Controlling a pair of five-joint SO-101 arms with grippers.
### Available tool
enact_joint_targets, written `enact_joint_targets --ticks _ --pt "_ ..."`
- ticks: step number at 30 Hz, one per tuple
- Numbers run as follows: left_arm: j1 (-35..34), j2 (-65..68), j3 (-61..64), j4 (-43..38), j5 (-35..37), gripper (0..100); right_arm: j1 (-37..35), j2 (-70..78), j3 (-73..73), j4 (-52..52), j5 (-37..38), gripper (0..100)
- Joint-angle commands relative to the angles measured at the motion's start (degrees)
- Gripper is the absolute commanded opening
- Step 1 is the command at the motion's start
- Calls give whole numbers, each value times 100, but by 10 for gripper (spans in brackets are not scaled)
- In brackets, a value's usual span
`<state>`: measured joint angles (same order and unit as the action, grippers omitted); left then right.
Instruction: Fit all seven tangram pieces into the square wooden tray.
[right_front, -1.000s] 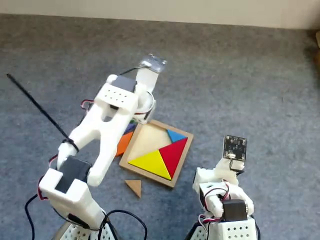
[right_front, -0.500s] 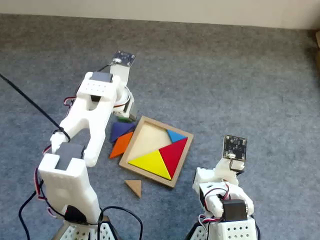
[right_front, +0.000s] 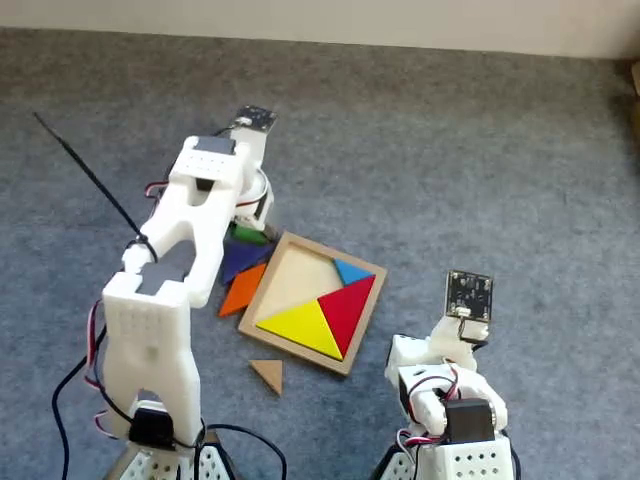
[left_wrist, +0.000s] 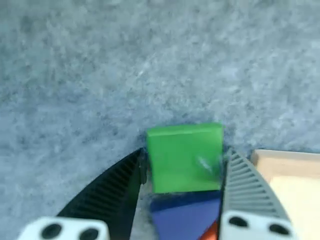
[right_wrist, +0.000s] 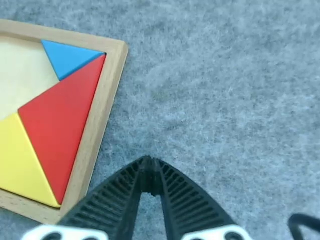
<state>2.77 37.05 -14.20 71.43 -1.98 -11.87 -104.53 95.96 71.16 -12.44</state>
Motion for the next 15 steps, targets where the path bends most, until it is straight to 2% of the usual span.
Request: enact_joint_targets --ticks 1,8,15 --pt "-48 470 -971 501 -26 163 -40 -127 884 48 -53 6" --pt "198 541 -1288 870 -18 98 -40 -127 884 48 -53 6" --pt "374 -163 -1226 1073 220 94 -40 -127 884 48 -53 6"
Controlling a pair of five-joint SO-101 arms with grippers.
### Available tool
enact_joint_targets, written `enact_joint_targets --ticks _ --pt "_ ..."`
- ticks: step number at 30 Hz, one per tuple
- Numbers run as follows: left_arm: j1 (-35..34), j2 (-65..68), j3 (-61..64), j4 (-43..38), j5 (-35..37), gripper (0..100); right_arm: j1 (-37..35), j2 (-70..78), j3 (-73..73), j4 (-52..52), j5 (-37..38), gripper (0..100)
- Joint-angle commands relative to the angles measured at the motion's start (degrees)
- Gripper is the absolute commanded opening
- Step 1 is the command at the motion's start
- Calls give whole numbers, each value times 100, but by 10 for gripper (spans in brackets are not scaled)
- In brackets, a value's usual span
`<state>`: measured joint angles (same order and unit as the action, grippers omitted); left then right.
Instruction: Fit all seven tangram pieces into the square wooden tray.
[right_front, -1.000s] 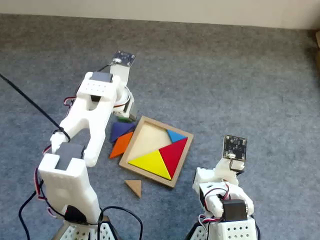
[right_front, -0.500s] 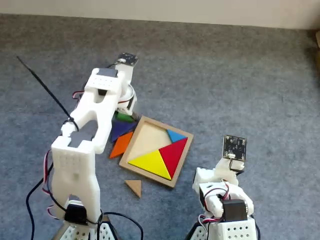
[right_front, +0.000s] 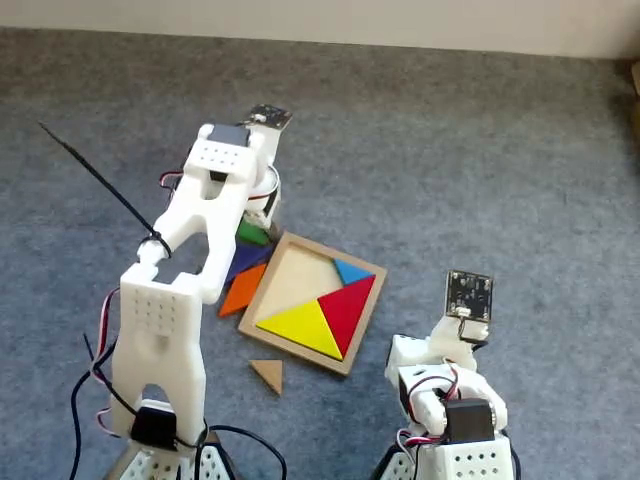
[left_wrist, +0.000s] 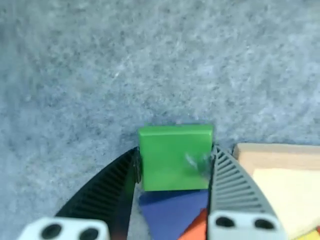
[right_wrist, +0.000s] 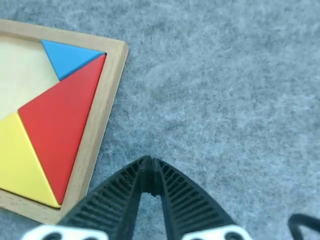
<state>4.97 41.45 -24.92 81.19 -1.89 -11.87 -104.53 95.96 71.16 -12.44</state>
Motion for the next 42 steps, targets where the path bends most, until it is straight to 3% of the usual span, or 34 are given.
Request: enact_joint_targets --ticks 1,9,14,20,31,38,42 --pt "154 -681 -110 105 237 94 -40 -127 884 48 -53 6" --pt "558 -1613 857 -44 220 94 -40 -127 884 48 -53 6" --pt "1121 -2369 1956 -571 211 92 -57 -127 884 48 -53 6" --pt "1508 -2862 2958 -1380 -703 94 -57 -127 884 48 -53 6" --pt "2193 -2870 3037 -1415 -1697 96 -57 -127 884 48 -53 6" --pt "2193 -2870 3037 -1257 -1723 228 -57 -127 884 48 -53 6" --pt "2097 -2879 3037 -1257 -1723 235 -57 -127 884 48 -53 6"
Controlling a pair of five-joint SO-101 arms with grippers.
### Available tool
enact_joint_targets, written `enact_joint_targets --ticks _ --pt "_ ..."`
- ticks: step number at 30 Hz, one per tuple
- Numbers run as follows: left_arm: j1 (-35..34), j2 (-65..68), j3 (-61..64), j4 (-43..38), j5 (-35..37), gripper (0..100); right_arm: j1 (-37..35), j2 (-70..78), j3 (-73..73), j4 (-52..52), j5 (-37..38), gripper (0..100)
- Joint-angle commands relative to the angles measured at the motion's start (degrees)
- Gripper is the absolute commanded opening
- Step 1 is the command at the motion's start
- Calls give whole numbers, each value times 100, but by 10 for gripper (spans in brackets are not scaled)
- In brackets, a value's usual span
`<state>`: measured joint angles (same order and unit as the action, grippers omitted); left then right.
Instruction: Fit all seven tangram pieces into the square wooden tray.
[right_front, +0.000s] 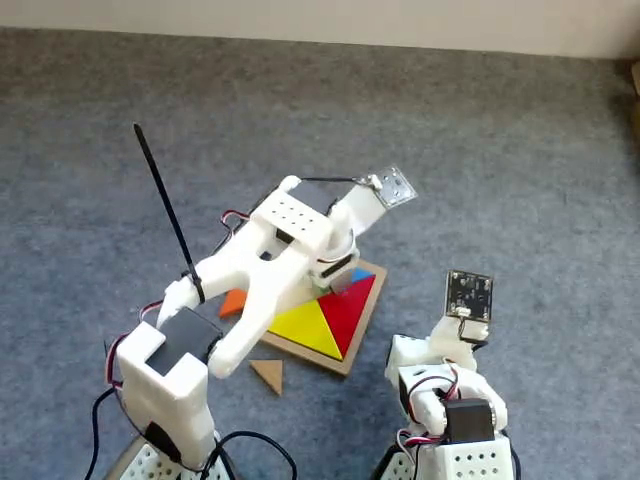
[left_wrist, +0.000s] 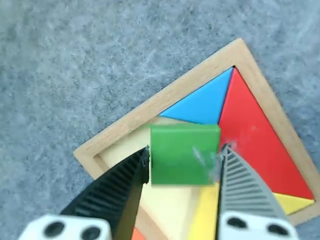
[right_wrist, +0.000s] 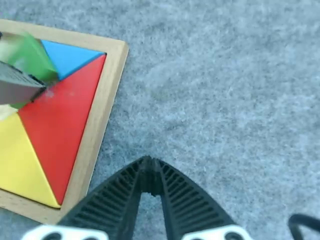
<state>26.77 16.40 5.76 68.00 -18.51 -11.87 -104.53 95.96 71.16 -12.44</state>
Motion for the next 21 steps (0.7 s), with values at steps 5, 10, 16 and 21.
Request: enact_joint_targets --ticks 5,10,16,21 --pt "-75 -426 -84 237 -62 235 -57 -127 884 48 -53 6" --pt "-321 -673 -31 264 132 232 -57 -127 884 48 -53 6" --pt "-778 -1156 567 141 132 231 -57 -127 884 48 -53 6" --pt "-1033 -1174 1341 -765 105 234 -57 -127 884 48 -53 6"
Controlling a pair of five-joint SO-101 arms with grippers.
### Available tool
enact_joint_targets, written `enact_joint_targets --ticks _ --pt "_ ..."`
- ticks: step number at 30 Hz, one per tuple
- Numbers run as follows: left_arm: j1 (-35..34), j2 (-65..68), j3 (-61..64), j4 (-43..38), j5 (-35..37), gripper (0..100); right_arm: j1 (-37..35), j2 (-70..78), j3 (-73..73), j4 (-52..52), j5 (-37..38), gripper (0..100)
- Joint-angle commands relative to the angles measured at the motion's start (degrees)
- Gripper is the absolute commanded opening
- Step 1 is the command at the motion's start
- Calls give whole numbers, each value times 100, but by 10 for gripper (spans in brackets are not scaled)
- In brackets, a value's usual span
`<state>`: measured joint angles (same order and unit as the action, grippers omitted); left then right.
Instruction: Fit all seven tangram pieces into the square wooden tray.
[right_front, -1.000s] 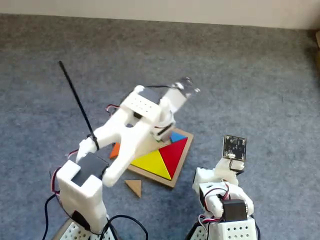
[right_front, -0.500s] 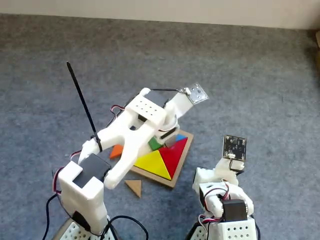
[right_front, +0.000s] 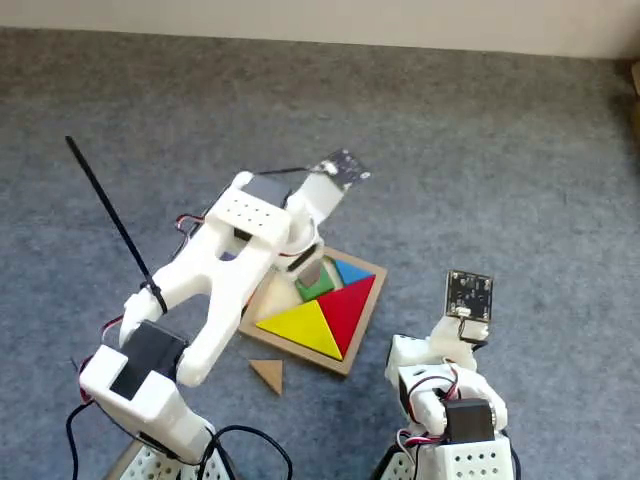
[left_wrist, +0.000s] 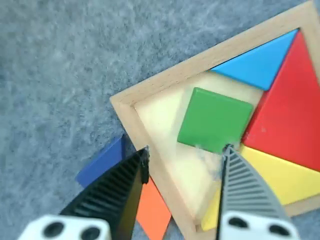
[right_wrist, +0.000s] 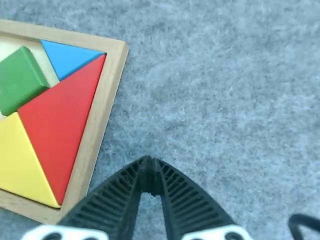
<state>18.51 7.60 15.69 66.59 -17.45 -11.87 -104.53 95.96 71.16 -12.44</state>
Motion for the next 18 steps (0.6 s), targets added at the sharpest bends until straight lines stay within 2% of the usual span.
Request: enact_joint_targets --ticks 1,11,18 --pt "-207 -295 435 -747 0 234 -57 -127 884 48 -53 6" --pt "-145 -277 725 -1196 26 235 -48 -127 884 48 -53 6" --pt "259 -277 998 -1512 26 232 -48 -127 884 48 -53 6"
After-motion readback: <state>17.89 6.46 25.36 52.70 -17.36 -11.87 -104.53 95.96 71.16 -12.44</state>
